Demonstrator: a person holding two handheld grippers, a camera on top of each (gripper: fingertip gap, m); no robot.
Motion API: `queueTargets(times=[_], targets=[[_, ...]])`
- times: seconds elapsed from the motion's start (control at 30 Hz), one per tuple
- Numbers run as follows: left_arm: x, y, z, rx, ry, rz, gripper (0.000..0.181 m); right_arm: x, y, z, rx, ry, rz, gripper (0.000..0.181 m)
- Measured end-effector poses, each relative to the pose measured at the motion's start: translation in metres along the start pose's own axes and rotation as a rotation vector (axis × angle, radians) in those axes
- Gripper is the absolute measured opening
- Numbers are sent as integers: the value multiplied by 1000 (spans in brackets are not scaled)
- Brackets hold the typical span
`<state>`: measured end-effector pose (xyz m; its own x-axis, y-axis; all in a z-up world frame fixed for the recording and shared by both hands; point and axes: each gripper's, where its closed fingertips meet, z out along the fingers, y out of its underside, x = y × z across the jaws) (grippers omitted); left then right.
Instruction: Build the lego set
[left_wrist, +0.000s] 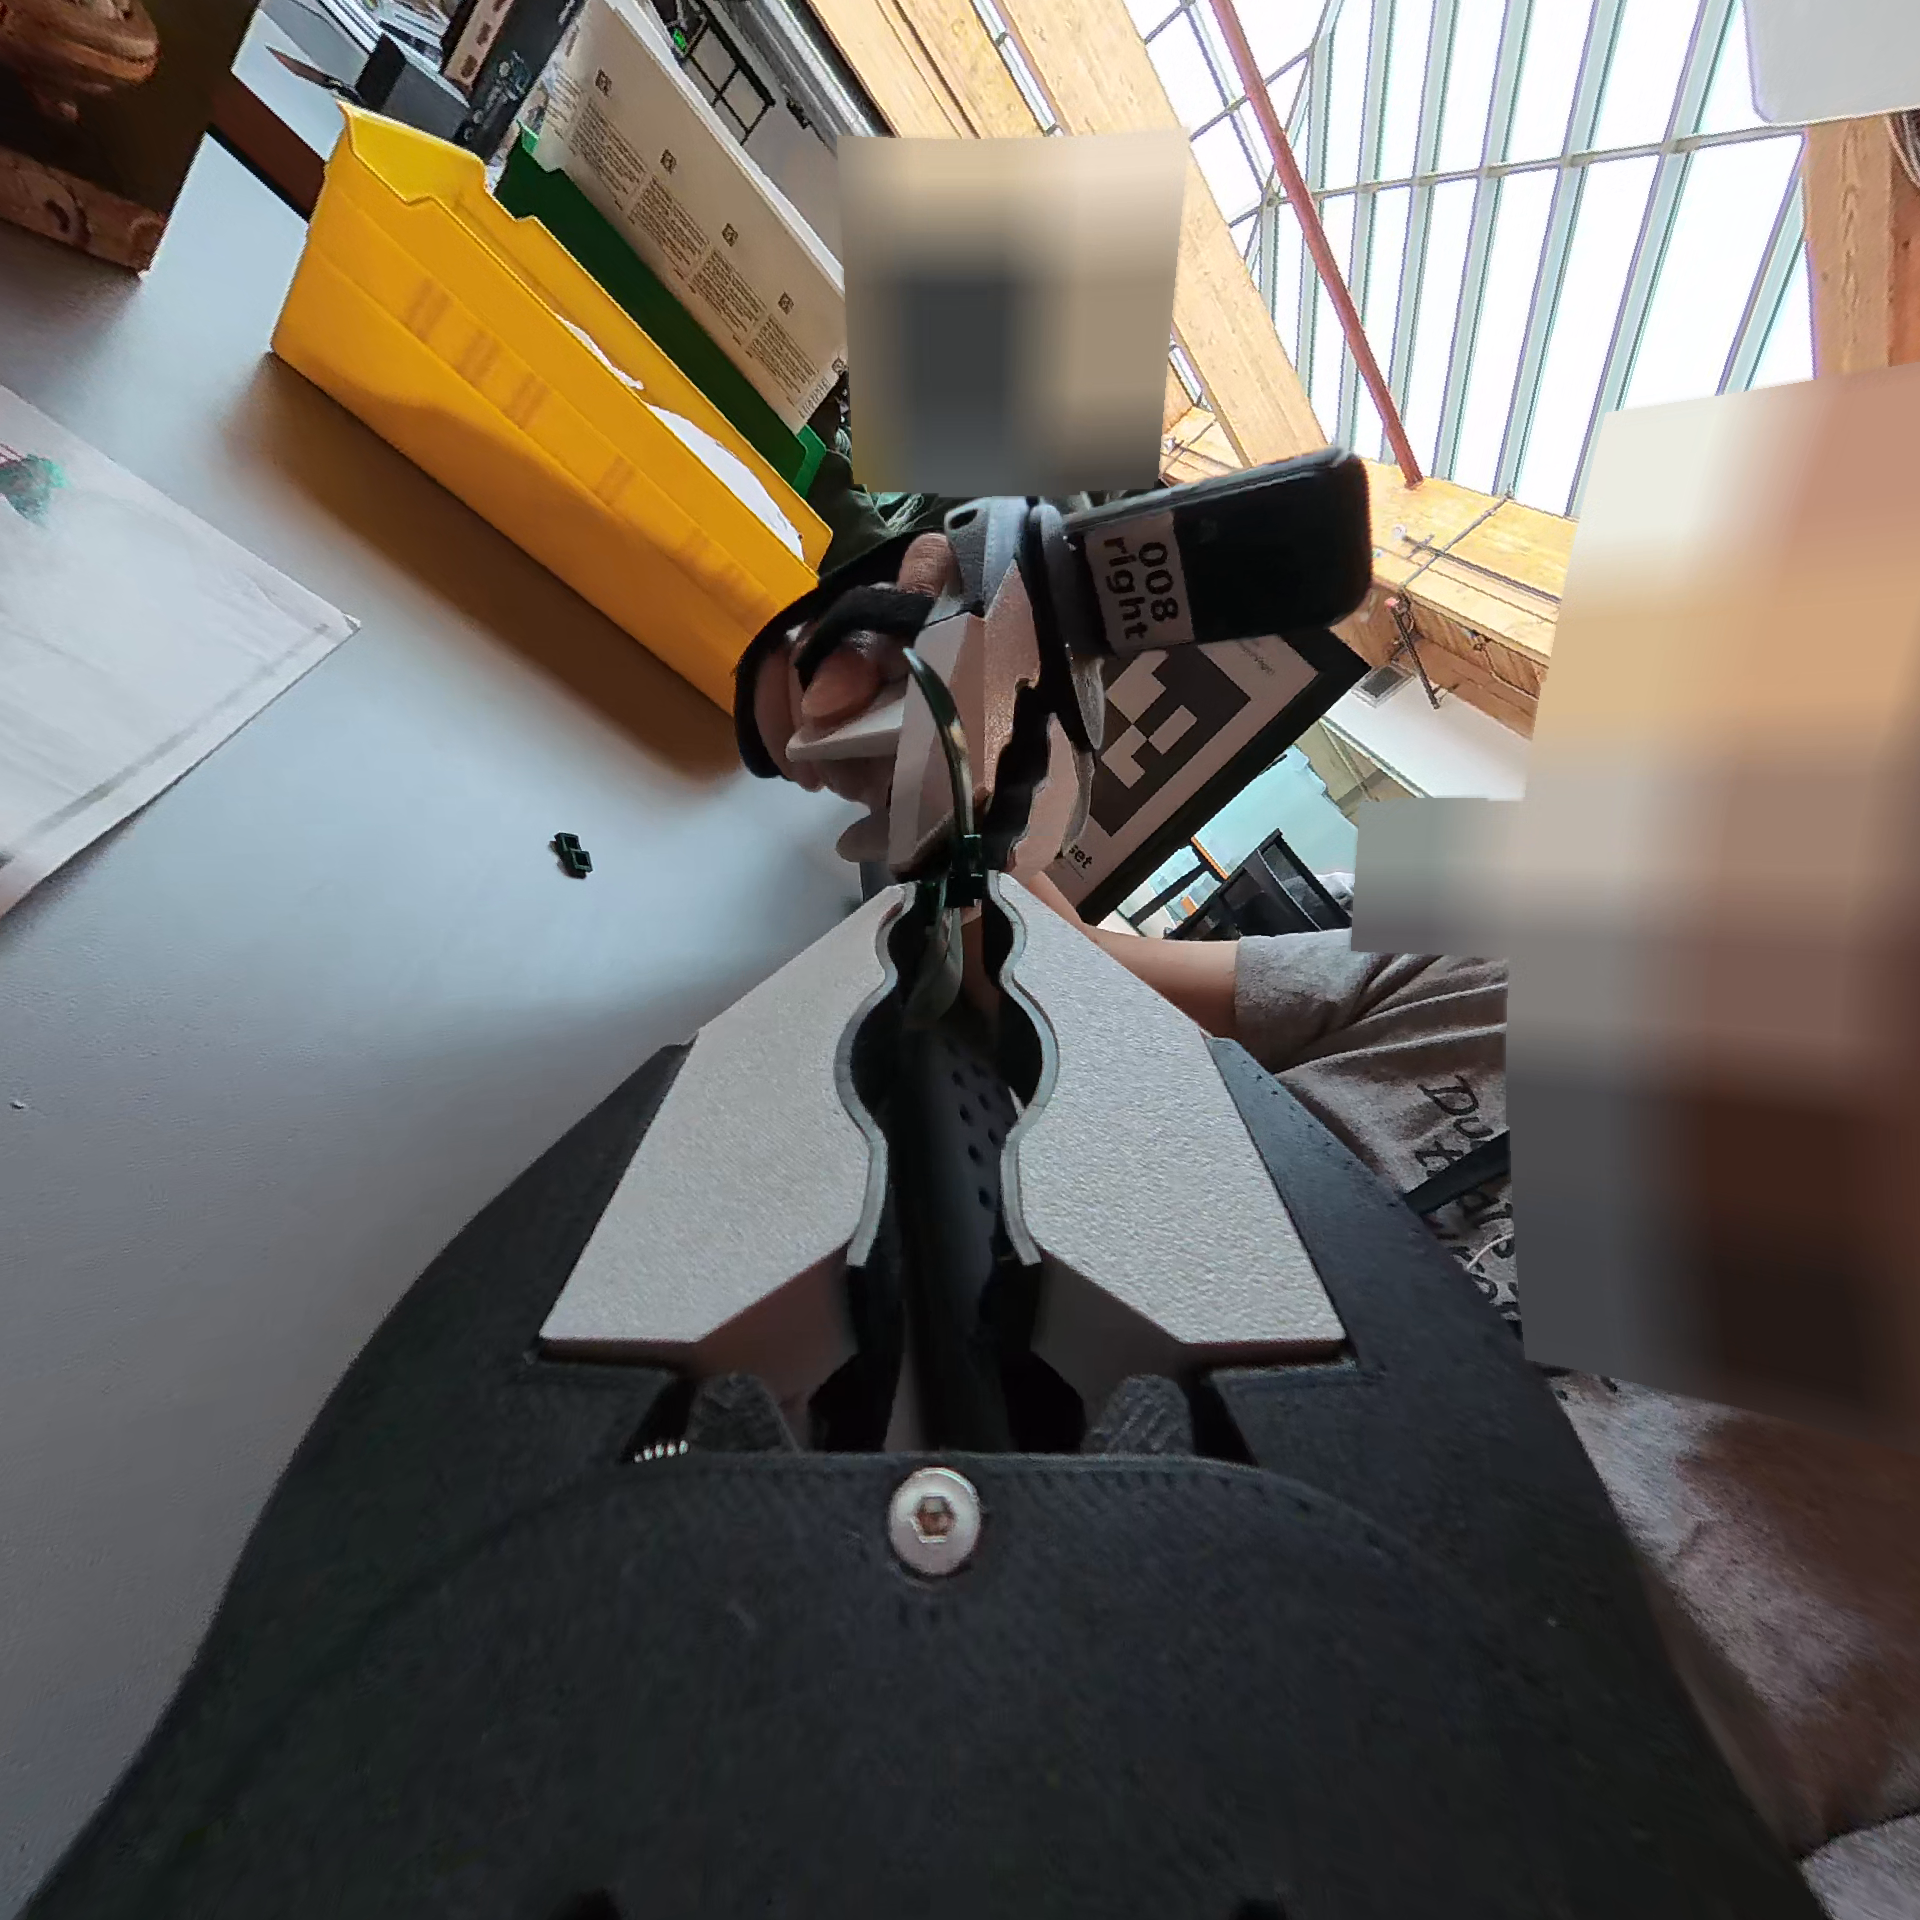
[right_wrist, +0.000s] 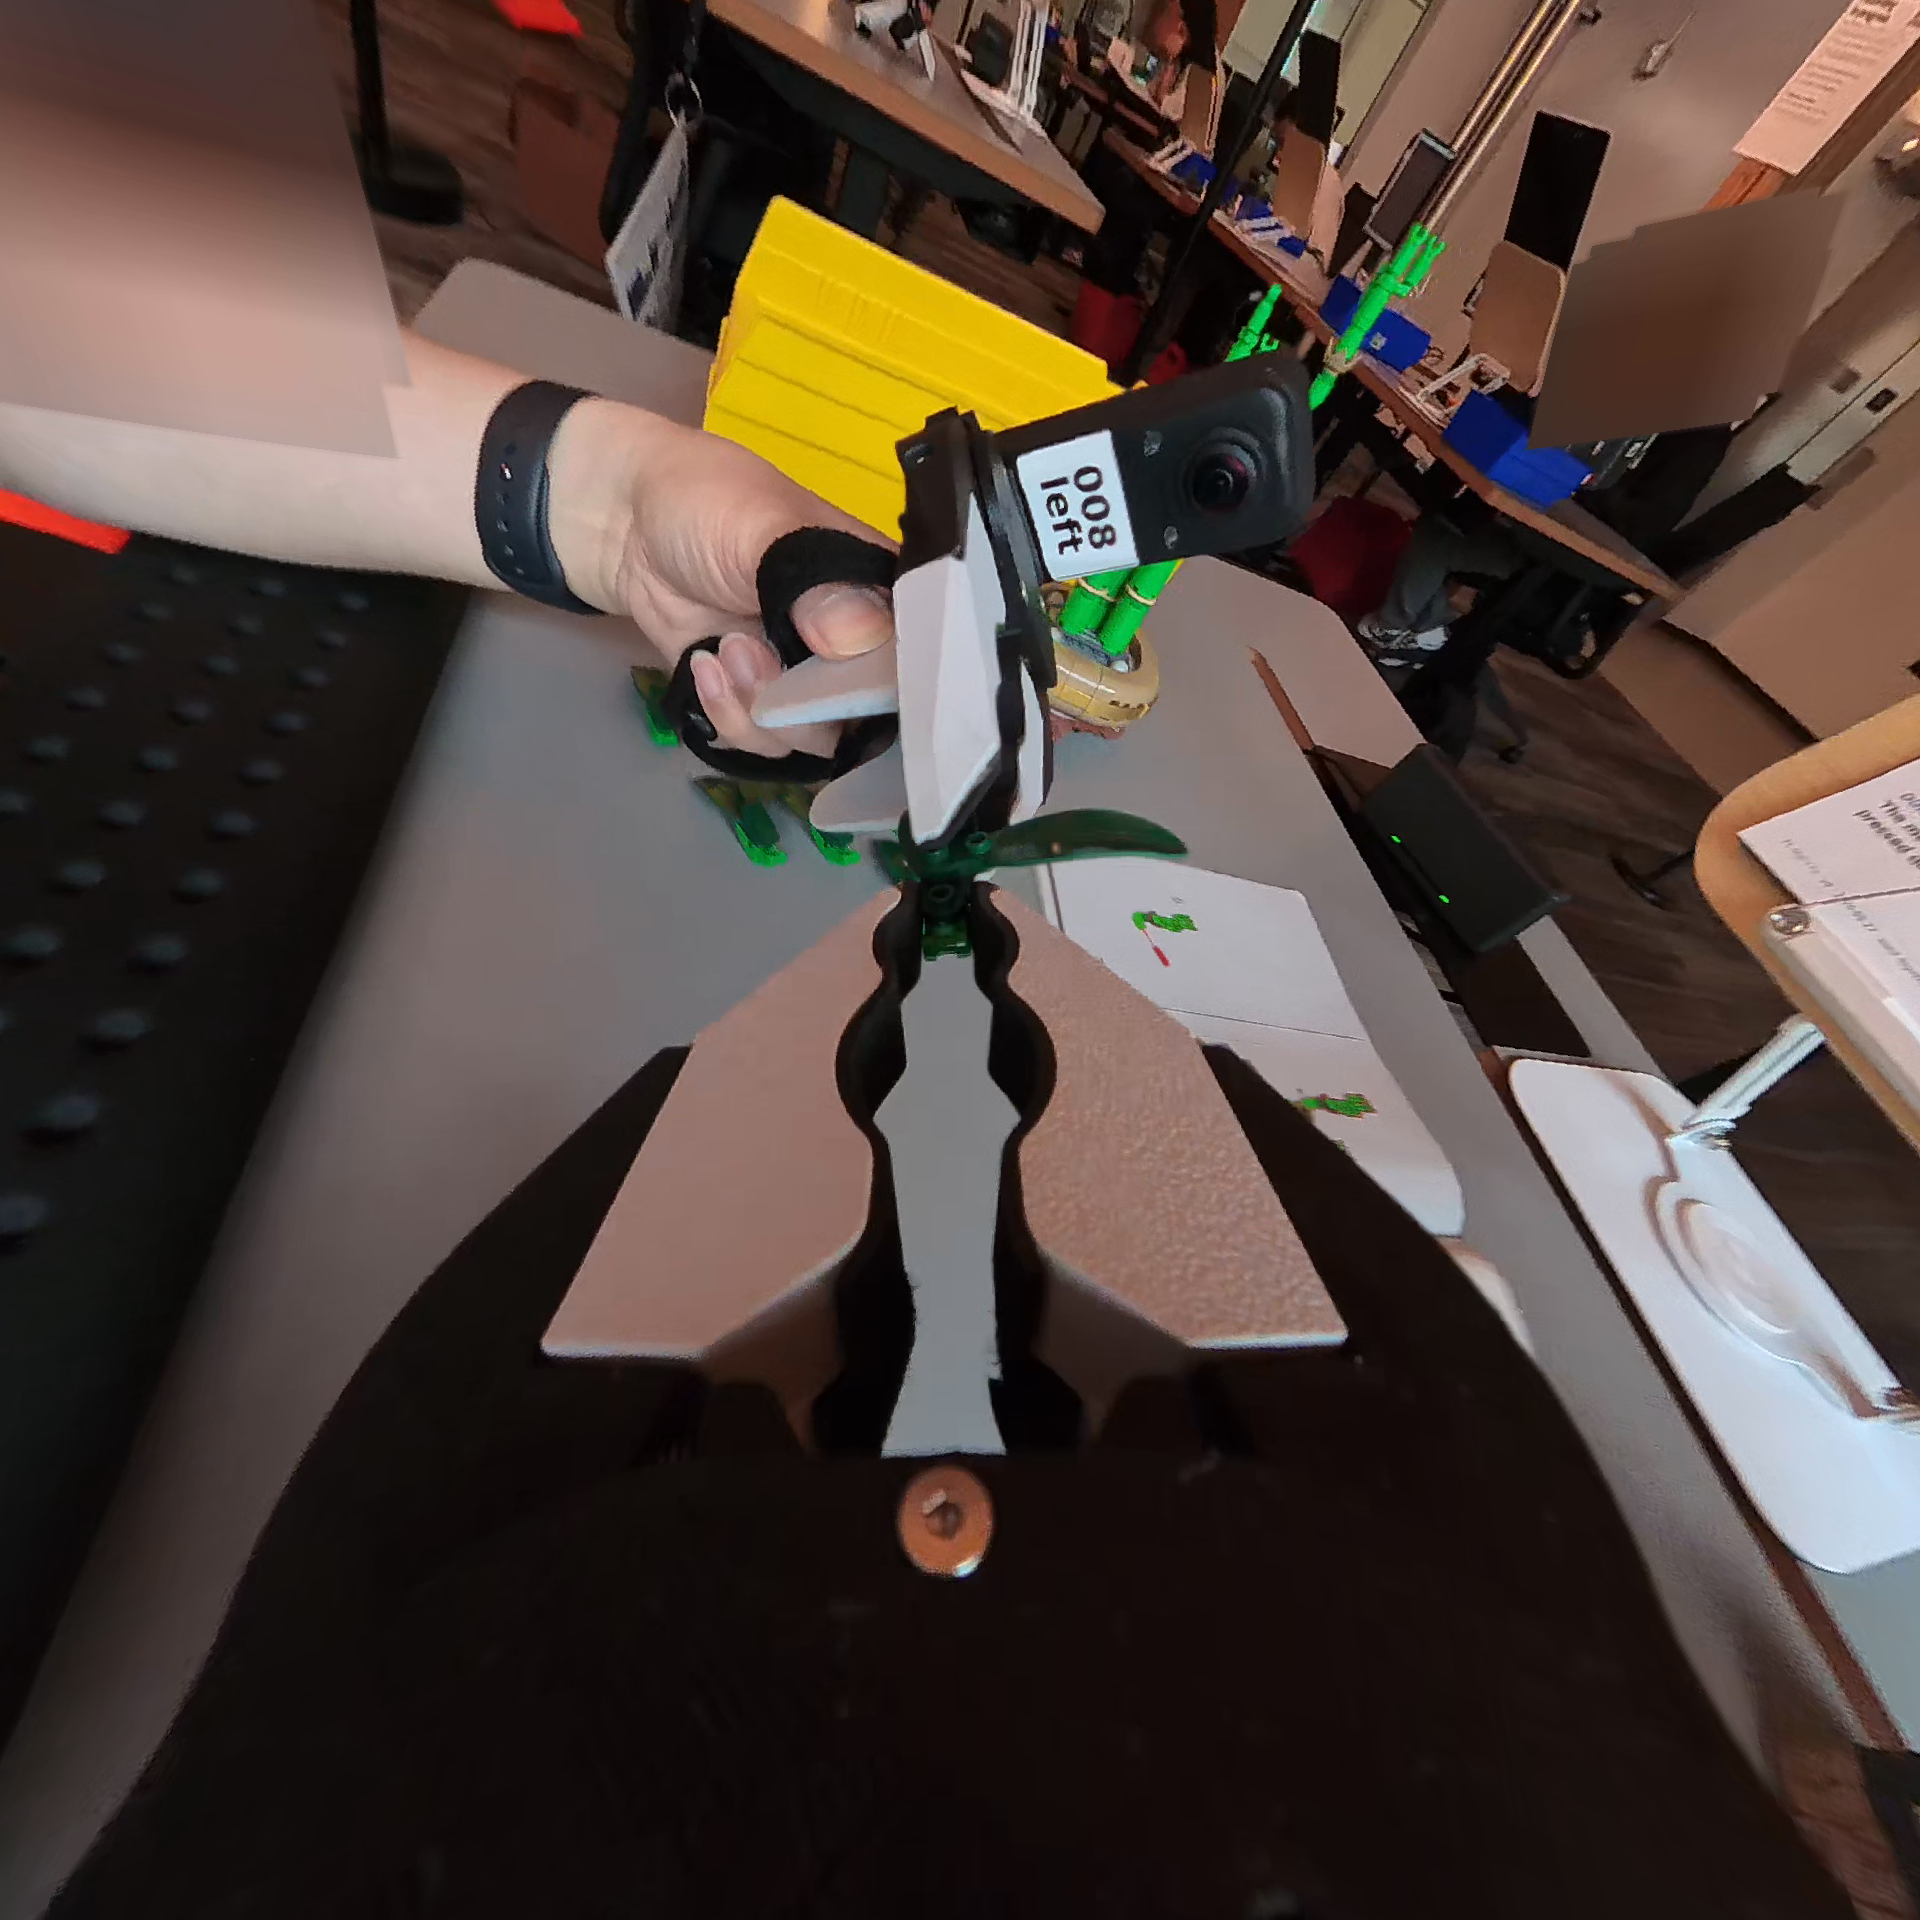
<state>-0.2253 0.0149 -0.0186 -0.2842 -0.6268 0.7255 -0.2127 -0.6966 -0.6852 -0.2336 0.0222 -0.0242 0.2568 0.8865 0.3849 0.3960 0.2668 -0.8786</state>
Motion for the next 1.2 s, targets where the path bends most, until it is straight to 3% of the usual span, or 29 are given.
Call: queueTargets(times=[0.07,0.13,0.2,0.3,0.33,0.4,0.53,0.7,0.8,1.1,1.2], targets=[[0,-1,-1,7,1,4,8,1,-2,0,38,-24,75,9],[1,-4,-3,23,3,10,8,8,-5,-2,85,-31,189,30],[0,-6,-4,31,-16,28,8,11,-10,-6,137,-82,340,37],[-1,-8,-5,31,-53,68,8,19,-9,-7,185,-143,596,35],[-2,-8,-5,30,-67,81,8,18,-8,-6,192,-183,656,27],[-4,-8,-6,30,-95,100,8,14,-7,-3,192,-238,760,28],[-9,-7,-5,14,-137,122,8,15,-4,0,196,-280,897,11],[-15,-5,-4,1,-186,140,8,15,3,3,181,-290,964,11],[-18,-4,-2,-6,-219,166,8,13,3,0,177,-331,1022,2],[-11,-9,-2,35,-188,141,8,17,-5,-1,254,-335,981,3],[0,-15,-4,96,-48,3,8,23,-7,-4,280,-286,903,25]])
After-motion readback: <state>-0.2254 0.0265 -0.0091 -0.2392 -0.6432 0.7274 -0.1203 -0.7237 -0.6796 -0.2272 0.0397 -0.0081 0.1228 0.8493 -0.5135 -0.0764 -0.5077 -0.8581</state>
